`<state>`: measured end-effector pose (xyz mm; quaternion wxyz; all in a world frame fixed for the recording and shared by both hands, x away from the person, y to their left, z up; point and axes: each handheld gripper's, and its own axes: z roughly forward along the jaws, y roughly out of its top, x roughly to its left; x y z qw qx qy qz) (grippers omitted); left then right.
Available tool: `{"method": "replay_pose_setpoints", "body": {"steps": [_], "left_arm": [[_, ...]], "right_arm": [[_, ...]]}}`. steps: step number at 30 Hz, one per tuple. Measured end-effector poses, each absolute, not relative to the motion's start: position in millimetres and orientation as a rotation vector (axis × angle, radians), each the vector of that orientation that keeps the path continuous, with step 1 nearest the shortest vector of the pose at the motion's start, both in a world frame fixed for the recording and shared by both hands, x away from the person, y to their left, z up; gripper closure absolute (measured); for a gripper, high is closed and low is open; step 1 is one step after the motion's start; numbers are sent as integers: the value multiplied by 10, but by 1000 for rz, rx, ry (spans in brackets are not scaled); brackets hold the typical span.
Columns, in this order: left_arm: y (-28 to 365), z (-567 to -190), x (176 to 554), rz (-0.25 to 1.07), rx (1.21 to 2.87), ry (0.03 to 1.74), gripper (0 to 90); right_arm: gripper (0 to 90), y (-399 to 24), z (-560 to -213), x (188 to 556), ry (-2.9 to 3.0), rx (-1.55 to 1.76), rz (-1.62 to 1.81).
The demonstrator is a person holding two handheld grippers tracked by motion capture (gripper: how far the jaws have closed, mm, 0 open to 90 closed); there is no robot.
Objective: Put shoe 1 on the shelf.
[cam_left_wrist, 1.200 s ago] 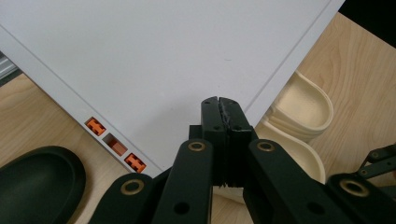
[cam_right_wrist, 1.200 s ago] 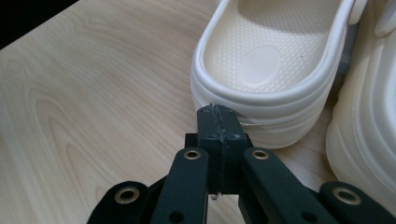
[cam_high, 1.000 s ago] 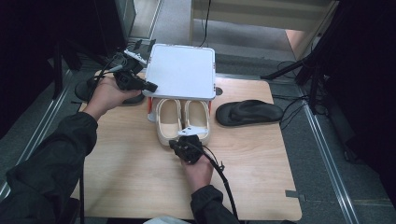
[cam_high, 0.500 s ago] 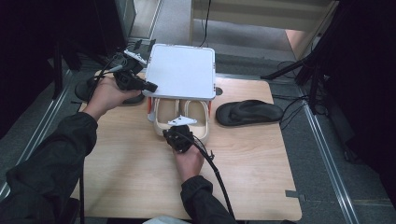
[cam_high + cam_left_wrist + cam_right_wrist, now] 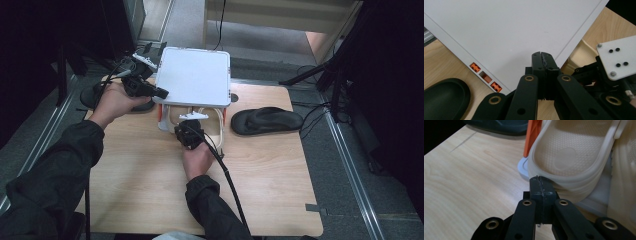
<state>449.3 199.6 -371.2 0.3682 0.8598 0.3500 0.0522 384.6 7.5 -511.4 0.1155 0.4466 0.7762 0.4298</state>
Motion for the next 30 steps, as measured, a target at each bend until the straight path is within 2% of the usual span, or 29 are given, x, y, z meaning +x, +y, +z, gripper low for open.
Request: {"method": "replay_pose_setpoints", "body": {"steps": [12, 21, 30], "left_arm": [[2000, -3715, 4496, 132, 2204, 898, 900], [2005, -3718, 4496, 128, 2200, 902, 900], [2009, -3720, 4496, 128, 2195, 905, 900]], "right_arm": [[900, 77, -5117, 3904, 2280, 1313, 1289], [900, 5, -4960, 3702, 2312, 1228, 1352], [900, -332, -4839, 3449, 2349, 1209, 1414]]}}
